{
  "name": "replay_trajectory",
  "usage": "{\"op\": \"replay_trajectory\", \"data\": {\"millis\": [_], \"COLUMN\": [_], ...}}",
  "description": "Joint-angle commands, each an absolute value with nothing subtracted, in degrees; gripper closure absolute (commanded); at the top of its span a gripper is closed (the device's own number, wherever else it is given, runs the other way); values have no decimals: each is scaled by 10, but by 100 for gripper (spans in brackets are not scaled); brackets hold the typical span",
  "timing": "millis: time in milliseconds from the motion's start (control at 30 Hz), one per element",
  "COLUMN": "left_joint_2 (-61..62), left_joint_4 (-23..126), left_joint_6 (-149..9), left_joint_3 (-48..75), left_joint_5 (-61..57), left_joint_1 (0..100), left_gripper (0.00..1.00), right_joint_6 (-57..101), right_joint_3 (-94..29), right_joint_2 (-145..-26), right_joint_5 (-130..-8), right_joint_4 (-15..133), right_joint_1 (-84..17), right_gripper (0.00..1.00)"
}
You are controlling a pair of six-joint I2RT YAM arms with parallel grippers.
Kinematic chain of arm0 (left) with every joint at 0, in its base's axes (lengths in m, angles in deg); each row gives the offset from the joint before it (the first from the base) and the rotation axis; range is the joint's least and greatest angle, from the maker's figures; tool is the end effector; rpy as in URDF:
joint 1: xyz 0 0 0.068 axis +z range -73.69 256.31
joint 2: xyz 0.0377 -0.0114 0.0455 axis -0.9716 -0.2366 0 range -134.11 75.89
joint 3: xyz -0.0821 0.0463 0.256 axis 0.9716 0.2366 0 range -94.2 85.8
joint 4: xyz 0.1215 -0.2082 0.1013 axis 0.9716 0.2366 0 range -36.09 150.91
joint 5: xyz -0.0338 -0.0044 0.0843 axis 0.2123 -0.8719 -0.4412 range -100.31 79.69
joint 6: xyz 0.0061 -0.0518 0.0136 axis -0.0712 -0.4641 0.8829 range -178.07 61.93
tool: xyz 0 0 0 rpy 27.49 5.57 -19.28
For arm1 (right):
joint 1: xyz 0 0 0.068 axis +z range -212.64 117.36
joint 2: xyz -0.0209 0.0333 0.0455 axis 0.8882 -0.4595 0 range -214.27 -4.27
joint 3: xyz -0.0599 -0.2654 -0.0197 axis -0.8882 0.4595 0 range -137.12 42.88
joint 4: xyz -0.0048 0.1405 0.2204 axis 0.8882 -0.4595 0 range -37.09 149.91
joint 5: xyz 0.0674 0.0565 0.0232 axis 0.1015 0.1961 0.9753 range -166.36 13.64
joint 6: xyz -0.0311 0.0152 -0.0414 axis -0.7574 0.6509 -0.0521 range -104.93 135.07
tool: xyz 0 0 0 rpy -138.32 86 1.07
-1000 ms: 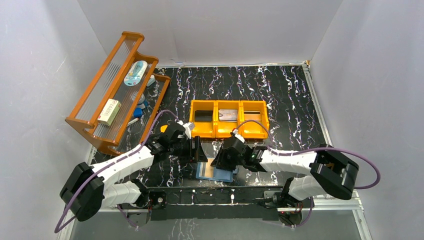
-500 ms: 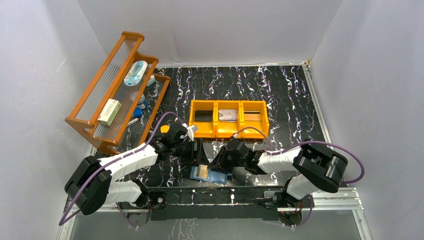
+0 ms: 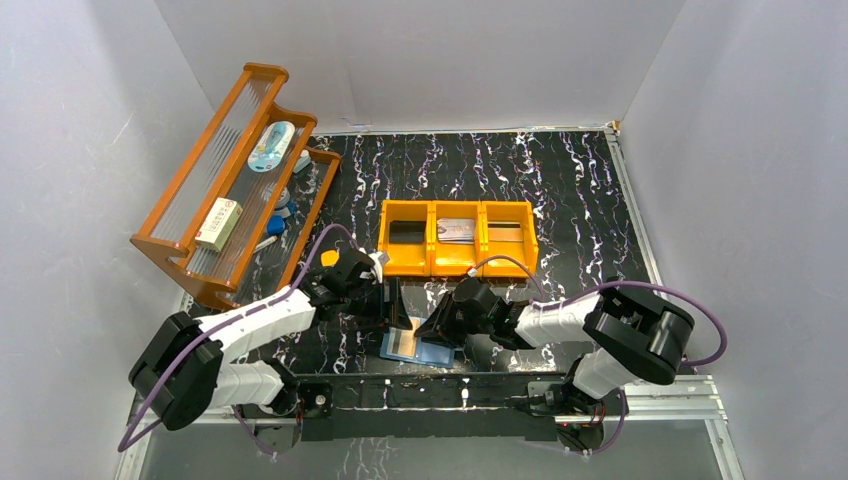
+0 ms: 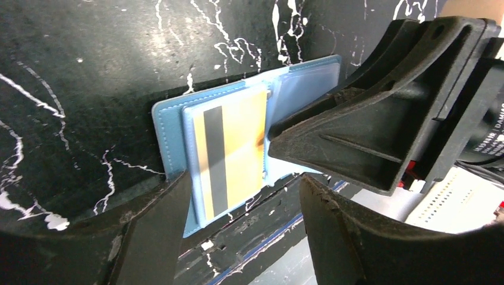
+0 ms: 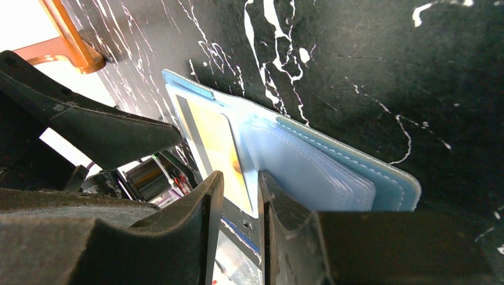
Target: Take the credit cards out of the card holder
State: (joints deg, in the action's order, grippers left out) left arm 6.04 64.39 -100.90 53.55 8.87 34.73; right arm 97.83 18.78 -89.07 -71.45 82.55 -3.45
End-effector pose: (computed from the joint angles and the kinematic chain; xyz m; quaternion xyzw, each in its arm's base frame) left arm 0.1656 -0.1625 0.1793 0.0496 0.9214 -0.3522 0.1567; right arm 0.1276 0.2201 0.1246 0.1651 0.8831 0.4261 0.1062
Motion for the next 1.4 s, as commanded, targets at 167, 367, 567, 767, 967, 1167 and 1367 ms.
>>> {"op": "replay_trajectory", "data": {"millis": [167,367,567,767,967,1167,1367], "left_joint_2": [34,39,79,68,24,-6,24], "left_joint_4": [601,629,685,685,651,621,604], "left_joint_6": [-1011,-1013,-998,-994,-992,-985,-992], "left_joint_3": [549,544,519,521,526,536,532], "left_joint_5": [146,115,62,68,120,169,181], "left_joint_1": [350,349,349,350,349,349,348], "left_gripper": [40,38,34,32,35,41,53], "right_joint_6": [968,967,966,966,966,966,965], "right_joint_3": [202,198,197,197,198,196,195], "right_joint_2": [-925,-933,-932,-927,-920,-926,-937], "right_joint_5": [-707,-699,-704,-706,-712,-710,-703], "right_joint_4": [785,790,784,778,771,773,781], "right_joint_1": [-31,-31,-32,-31,-32,-33,-32], "right_gripper": [62,62,62,62,62,62,62]}}
